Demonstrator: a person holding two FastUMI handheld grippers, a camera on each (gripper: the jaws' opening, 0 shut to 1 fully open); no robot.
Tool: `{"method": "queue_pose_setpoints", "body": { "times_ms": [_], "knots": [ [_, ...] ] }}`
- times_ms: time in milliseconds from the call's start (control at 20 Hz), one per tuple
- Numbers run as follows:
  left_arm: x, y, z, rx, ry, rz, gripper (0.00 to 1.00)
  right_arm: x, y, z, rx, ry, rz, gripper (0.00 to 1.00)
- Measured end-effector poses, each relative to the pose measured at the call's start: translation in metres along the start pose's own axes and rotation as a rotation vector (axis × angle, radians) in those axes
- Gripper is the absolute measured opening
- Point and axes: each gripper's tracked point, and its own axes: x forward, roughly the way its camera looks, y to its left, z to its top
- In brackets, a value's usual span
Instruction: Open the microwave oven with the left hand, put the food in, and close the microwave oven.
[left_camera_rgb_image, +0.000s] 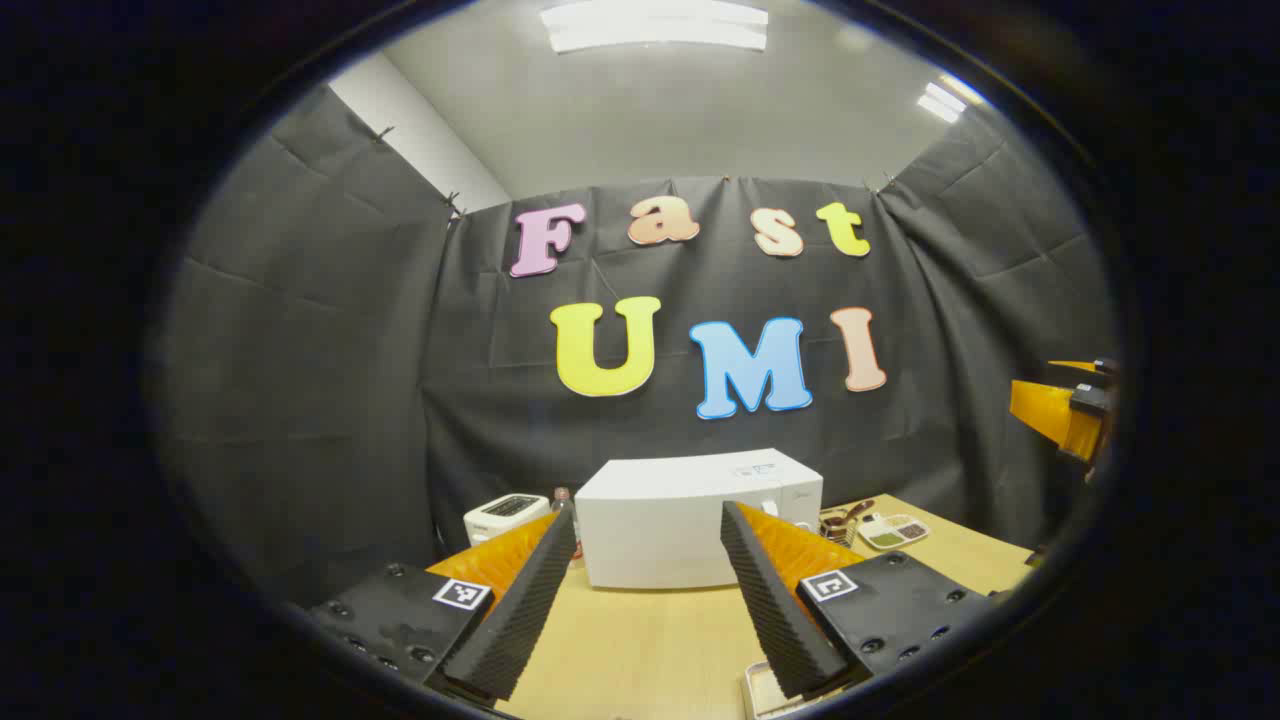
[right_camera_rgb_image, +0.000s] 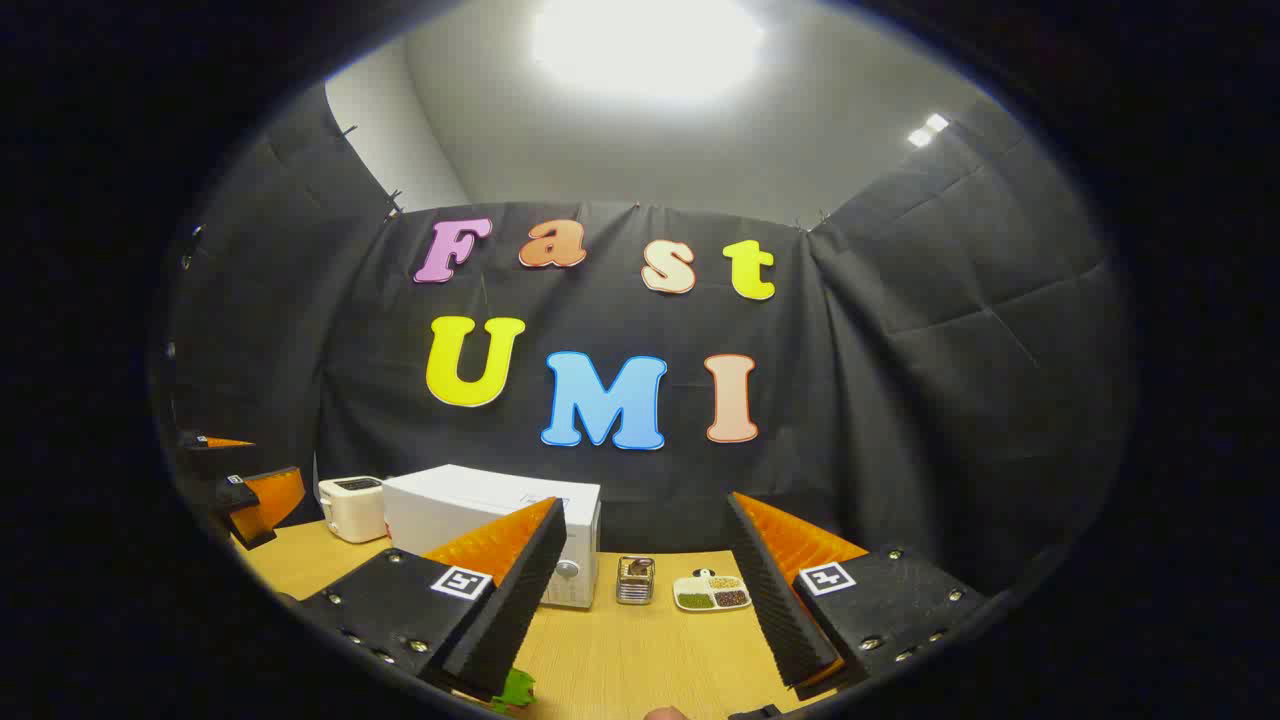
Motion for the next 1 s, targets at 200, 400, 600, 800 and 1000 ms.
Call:
{"method": "queue_pose_setpoints", "body": {
  "times_ms": [200, 400, 600, 800, 1000],
  "knots": [
    [0.003, -0.005, 0.002, -0.003, -0.003, 0.004, 1.00, 0.001, -0.005, -0.001, -0.001, 0.003, 0.002, 0.96],
    [0.003, -0.014, 0.007, -0.009, -0.011, 0.016, 1.00, 0.003, -0.013, 0.000, 0.005, 0.000, 0.011, 0.96],
    [0.004, -0.030, 0.009, 0.001, -0.015, 0.024, 1.00, 0.006, -0.020, 0.000, 0.006, -0.002, 0.039, 0.96],
    [0.009, -0.051, 0.013, 0.004, -0.030, 0.034, 1.00, 0.008, -0.028, -0.003, 0.015, -0.007, 0.076, 0.96],
    [0.027, -0.068, 0.015, 0.016, -0.050, 0.031, 0.97, 0.009, -0.038, -0.008, 0.009, -0.006, 0.092, 0.95]
  ]
}}
